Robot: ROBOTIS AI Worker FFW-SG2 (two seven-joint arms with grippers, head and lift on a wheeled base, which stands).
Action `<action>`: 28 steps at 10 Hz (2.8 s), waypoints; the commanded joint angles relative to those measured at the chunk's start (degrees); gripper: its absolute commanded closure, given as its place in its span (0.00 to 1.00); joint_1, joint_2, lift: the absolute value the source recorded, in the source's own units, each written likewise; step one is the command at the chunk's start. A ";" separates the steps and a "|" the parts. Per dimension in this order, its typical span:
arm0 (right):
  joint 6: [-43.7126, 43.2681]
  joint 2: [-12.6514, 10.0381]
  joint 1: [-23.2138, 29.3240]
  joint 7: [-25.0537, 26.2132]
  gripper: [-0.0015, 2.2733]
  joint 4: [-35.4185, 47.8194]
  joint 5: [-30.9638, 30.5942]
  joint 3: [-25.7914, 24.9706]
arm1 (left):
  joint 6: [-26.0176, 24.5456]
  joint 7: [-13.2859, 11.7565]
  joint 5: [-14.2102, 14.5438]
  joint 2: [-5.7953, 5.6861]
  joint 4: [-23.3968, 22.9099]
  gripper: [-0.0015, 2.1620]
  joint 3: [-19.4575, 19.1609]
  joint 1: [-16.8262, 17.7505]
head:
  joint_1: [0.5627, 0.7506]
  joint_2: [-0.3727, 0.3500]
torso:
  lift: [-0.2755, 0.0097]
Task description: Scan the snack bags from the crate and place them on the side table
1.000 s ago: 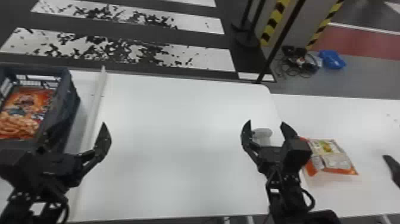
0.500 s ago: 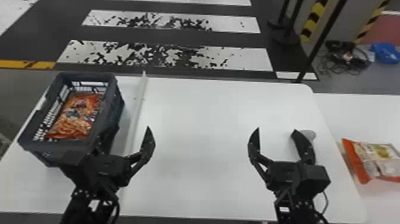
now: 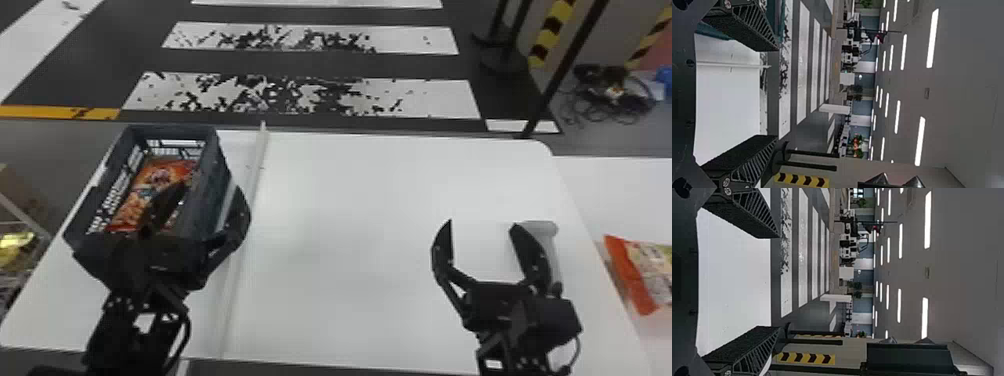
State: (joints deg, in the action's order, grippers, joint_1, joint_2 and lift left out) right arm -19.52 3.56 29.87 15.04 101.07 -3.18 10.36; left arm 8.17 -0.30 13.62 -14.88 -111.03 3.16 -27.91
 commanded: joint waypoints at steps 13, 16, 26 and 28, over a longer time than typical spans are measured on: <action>1.73 0.58 -0.51 -0.36 0.02 -1.58 -0.34 0.53 | -40.12 -20.88 -8.26 -11.22 11.71 0.04 -14.67 24.04 | 0.70 0.87 | 0.79; 3.66 1.45 -1.83 -0.45 0.02 -1.58 -0.60 2.73 | -44.70 -23.69 -11.25 -12.63 17.77 0.04 -13.36 27.47 | 0.70 0.93 | 0.79; 6.65 2.16 -0.95 -0.54 0.02 1.05 -1.57 4.58 | -47.51 -26.77 -18.19 -12.36 36.06 0.04 2.20 42.76 | 0.70 0.92 | 0.79; 7.53 2.16 -1.04 -0.71 0.02 1.05 -1.57 4.75 | -47.51 -27.47 -18.02 -11.84 40.98 0.03 3.69 45.48 | 0.70 0.92 | 0.79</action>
State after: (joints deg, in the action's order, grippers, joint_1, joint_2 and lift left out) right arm -12.27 5.71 28.90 14.32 102.13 -4.76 15.00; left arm -39.33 -27.65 -4.49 -26.94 -71.78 6.56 16.74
